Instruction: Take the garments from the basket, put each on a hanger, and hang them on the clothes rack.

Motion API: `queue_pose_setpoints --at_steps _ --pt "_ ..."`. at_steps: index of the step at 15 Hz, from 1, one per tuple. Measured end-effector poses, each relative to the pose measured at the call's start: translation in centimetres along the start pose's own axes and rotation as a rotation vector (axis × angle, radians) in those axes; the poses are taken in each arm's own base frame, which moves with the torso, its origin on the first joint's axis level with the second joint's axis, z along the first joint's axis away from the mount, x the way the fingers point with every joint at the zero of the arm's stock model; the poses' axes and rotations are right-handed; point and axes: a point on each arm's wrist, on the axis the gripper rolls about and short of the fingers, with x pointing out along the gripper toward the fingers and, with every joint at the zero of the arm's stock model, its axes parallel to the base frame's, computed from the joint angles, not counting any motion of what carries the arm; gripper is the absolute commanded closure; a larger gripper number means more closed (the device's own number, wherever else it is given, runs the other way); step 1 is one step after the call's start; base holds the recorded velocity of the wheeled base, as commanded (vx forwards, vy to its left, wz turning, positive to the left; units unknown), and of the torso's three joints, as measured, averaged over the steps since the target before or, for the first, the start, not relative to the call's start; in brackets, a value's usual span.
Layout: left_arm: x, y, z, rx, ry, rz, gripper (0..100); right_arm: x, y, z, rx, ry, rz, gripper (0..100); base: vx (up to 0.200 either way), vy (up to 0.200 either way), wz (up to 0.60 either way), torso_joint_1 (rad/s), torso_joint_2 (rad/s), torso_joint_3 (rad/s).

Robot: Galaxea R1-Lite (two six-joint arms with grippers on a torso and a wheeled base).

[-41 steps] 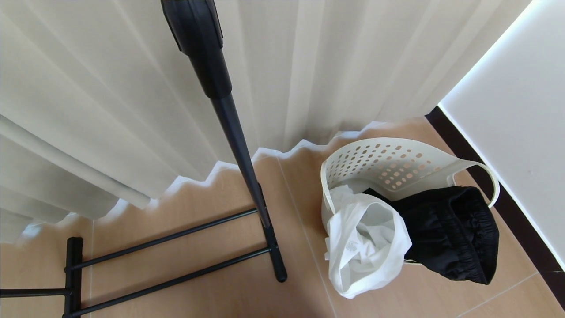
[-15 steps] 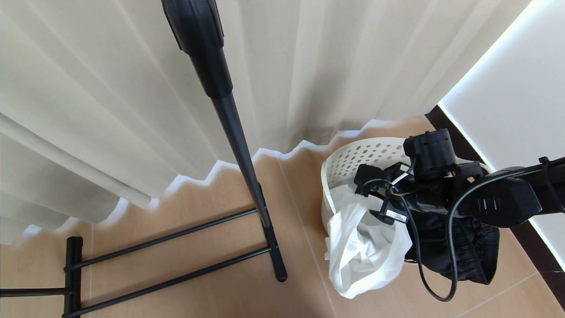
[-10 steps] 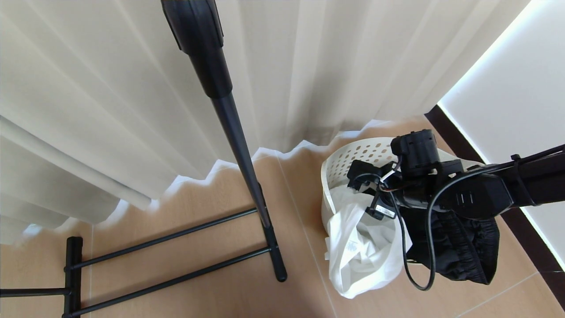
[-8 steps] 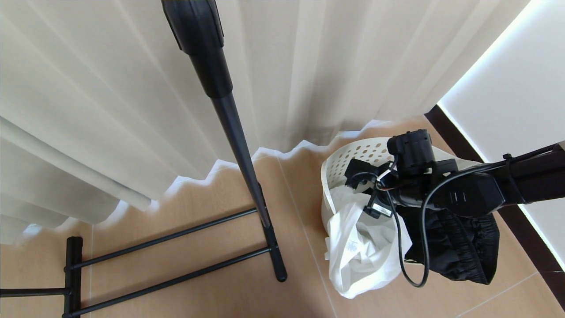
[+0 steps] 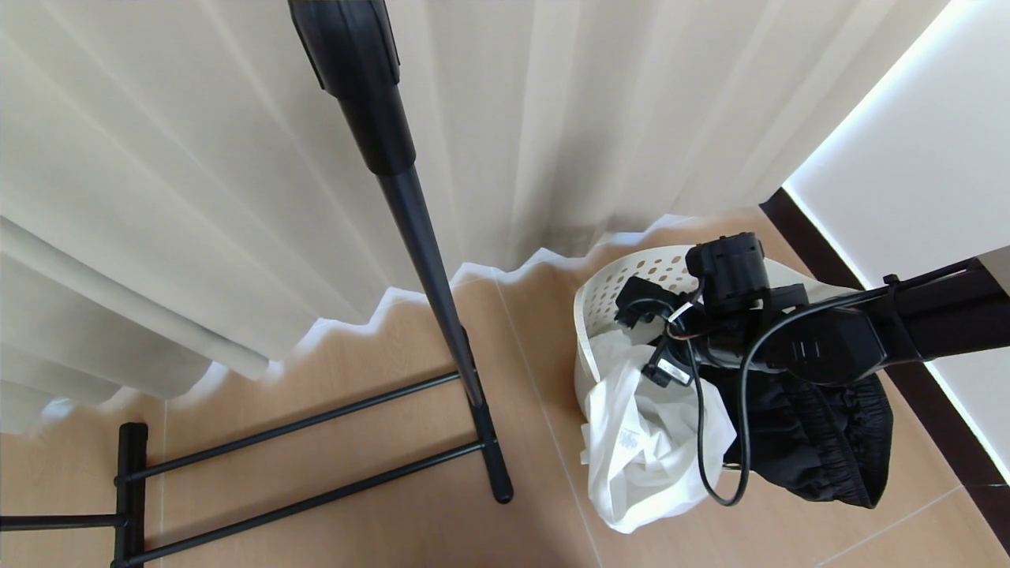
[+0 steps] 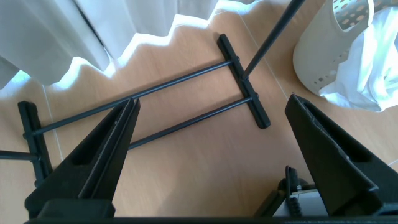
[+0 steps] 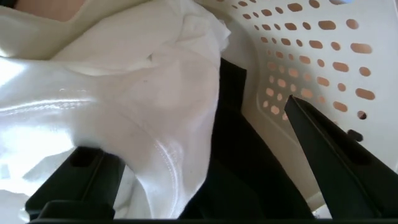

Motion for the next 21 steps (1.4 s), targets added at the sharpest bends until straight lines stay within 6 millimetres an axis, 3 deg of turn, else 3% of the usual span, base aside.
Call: queue_pose_setpoints --at_steps 6,10,11,17,21 --pt "0.0 0.0 0.0 -0.003 0.000 0.000 0 -2.2 0.1 -0.5 0.126 -0.062 0.076 0 0.000 0.000 0.00 0.000 0.00 0.000" --pt "0.0 0.0 0.0 -0.003 0.000 0.000 0 -2.2 0.1 -0.8 0.118 -0.045 0.070 0 0.000 0.000 0.00 0.000 0.00 0.000" --pt "0.0 0.0 0.0 -0.003 0.000 0.000 0 -2.1 0.1 -0.7 0.118 -0.046 0.068 100 0.000 0.000 0.00 0.000 0.00 0.000" --pt "0.0 0.0 0.0 -0.004 0.000 0.000 0 -1.3 0.3 -0.7 0.116 -0.037 0.076 100 0.000 0.000 0.00 0.000 0.00 0.000" --pt "0.0 0.0 0.0 0.000 0.000 0.000 0 -2.0 0.1 -0.7 0.127 -0.055 0.076 100 0.000 0.000 0.00 0.000 0.00 0.000"
